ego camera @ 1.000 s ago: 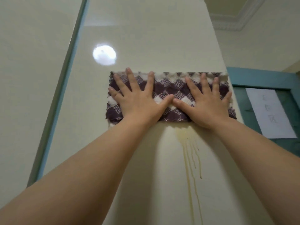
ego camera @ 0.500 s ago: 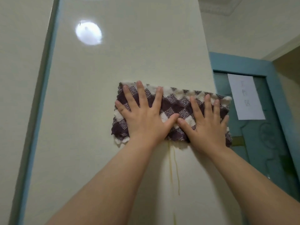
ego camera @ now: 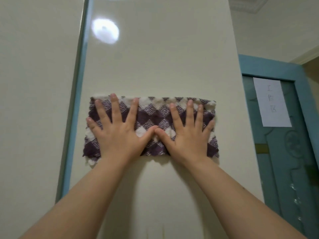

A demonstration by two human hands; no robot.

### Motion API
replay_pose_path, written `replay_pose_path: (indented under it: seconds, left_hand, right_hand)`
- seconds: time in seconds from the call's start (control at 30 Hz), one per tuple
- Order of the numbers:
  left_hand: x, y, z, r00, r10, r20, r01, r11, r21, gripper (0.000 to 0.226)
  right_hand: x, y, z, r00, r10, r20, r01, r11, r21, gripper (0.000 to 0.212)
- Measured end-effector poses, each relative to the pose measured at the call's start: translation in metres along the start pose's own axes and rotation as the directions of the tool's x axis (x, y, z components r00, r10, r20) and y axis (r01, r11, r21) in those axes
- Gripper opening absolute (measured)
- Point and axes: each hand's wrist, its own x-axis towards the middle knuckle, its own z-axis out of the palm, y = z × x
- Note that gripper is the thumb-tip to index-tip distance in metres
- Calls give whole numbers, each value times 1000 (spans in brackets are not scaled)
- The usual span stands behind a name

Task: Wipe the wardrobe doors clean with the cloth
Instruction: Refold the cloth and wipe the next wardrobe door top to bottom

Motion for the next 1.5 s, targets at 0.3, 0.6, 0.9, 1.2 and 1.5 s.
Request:
replay_pose_path:
  seconds: [0.3, 0.6, 0.9, 1.2, 1.5]
  left_hand:
    - [1, -51, -19, 1000, -28, -13, 28, 999, -24, 87]
    - [-71, -54, -11, 1000, 14, -5, -14, 999, -48, 79]
    - [-74, -31, 1, 999, 18, -32, -19, 1000, -23, 82]
    - [-73, 74, 21, 999, 38, 6, -38, 999, -30, 81]
    - [-86, 112, 33, 994, 104, -18, -103, 993, 56, 82]
  right_hand:
    - [4, -61, 4, 995, -99, -12, 99, 994, 46, 78]
    - [-66, -52, 10, 992, -127, -10, 128, 992, 21, 72]
    - [-74, -27, 9, 992, -119, -38, 121, 992, 40, 65]
    - [-66, 80, 1, 999, -31, 38, 31, 1000, 2, 71]
    - [-82, 122, 2, 999, 5, 34, -7, 998, 59, 68]
